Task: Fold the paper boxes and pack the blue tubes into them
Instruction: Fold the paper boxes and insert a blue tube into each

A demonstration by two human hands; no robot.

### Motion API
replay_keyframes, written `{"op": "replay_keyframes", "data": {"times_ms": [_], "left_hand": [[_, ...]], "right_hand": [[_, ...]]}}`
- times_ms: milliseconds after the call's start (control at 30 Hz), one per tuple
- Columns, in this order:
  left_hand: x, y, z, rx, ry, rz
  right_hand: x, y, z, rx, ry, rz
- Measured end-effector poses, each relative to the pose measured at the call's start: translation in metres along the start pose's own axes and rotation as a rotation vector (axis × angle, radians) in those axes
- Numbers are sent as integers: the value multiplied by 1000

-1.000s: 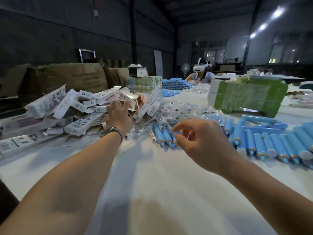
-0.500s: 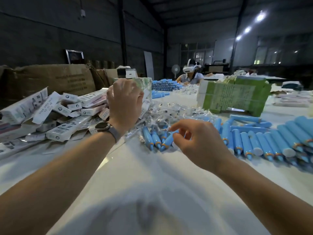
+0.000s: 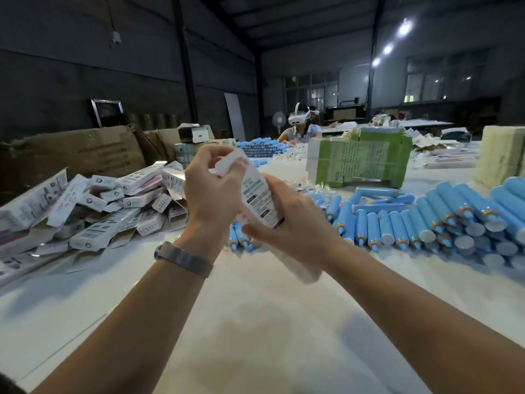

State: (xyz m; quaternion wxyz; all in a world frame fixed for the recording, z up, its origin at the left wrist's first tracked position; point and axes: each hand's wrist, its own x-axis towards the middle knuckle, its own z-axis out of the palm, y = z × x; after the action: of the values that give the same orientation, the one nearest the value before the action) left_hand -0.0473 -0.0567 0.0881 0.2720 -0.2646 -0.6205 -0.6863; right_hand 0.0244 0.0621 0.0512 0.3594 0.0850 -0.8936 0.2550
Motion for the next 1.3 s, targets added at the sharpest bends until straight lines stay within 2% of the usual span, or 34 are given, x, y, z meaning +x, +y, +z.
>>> {"op": "replay_keyframes", "data": {"times_ms": [100, 200, 300, 367, 433, 533, 600, 633, 700, 733, 767, 833, 900, 1033, 1167, 1300], "left_hand": [[-9, 1, 5, -294, 0, -139], [-32, -8, 13, -574, -218, -326], [-58, -24, 19, -540, -453, -394], [-67, -31, 22, -581, -545, -414], [-72, -33, 22, -589, -590, -413], [-77, -38, 19, -456, -578, -268], [-76, -44, 14, -347, -545, -156], [-74, -46, 11, -278, -522, -118], [-68, -52, 7, -147, -469, -102], [-65, -56, 5, -103, -432, -109], [-63, -59, 5, -75, -395, -111], [-60, -65, 5, -15, -336, -85], [-59, -70, 6, 58, -288, -73], [-58, -77, 4, 96, -275, -113], [-61, -76, 5, 73, -302, -54], [-67, -72, 7, -21, -386, -60]], "right_hand": [[2, -2, -3, 17, 28, -5], [1, 2, -5, 222, 39, 122], [-1, 10, -5, 377, 10, 240], [-2, 16, -2, 456, 6, 261], [-3, 21, -1, 607, -37, 278], [-6, 34, -5, 751, -215, 282], [-6, 46, -9, 671, -284, 325], [-5, 54, -12, 595, -220, 355], [-3, 79, -20, 248, 26, 414], [-5, 92, -25, -28, 37, 445], [-9, 106, -30, -262, -58, 483], [-20, 124, -36, -509, -349, 573], [-26, 133, -35, -570, -466, 583], [-23, 133, -30, -534, -276, 461], [-23, 129, -23, -602, -385, 487], [-22, 125, -22, -612, -300, 456]]}}
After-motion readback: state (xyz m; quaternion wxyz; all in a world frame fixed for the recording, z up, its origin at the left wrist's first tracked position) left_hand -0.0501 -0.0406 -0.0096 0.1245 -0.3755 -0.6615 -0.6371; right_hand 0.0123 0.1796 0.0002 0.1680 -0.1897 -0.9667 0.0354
